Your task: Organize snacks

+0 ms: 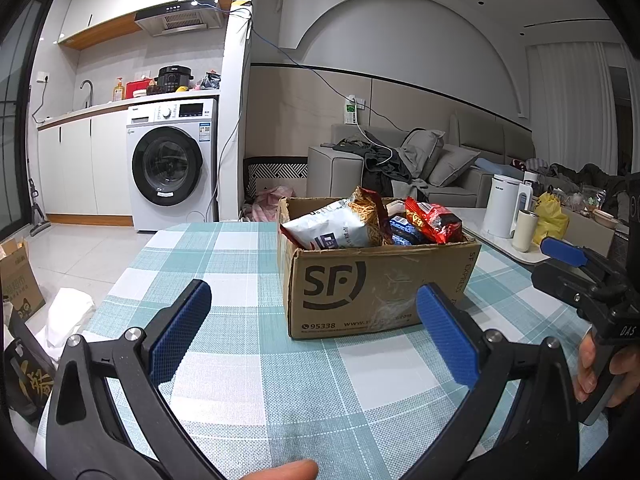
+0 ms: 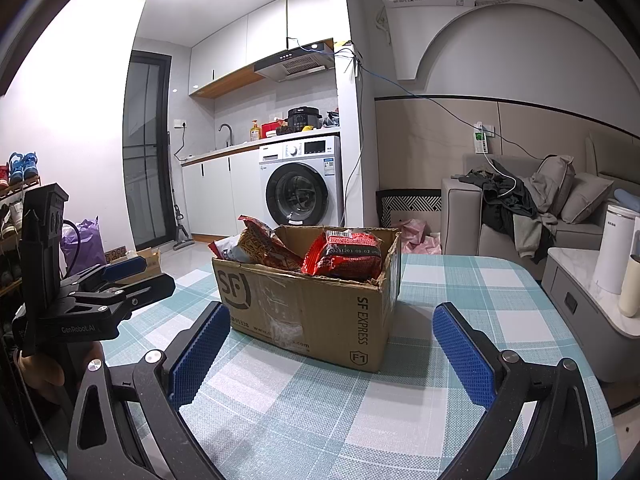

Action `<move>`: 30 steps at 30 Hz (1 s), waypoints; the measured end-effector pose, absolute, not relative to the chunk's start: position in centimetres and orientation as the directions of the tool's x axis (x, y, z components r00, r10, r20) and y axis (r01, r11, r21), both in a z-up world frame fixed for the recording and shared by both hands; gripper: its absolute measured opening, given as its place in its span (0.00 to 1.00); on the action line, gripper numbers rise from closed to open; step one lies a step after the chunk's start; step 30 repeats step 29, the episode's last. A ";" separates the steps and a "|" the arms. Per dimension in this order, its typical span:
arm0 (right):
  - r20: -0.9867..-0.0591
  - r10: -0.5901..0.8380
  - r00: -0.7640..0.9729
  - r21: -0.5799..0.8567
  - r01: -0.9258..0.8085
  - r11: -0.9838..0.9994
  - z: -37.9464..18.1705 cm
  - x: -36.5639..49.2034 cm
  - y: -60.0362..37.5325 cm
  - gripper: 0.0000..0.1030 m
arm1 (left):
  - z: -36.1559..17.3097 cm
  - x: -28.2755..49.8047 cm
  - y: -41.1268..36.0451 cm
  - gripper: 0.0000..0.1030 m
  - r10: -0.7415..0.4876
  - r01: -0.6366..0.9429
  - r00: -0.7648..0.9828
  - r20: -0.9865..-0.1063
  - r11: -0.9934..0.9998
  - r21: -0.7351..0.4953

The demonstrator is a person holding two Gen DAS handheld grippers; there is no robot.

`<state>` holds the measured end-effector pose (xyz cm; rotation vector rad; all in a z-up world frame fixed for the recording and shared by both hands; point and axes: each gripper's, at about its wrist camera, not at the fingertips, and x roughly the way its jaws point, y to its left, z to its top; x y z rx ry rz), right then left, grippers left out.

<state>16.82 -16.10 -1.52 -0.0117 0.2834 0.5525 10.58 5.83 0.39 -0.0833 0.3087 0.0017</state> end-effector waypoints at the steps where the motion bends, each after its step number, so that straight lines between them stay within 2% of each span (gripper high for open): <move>1: -0.267 0.516 0.814 0.065 -0.519 0.852 -1.5 16.7 -16.1 1.00 | 0.4 10.6 5.8 1.00 -0.010 -0.015 0.953 -0.303 0.997 -0.082; 30: -0.268 0.516 0.814 0.066 -0.519 0.852 -1.5 16.8 -16.1 1.00 | 0.1 10.7 5.8 1.00 -0.010 -0.016 0.953 -0.303 0.996 -0.083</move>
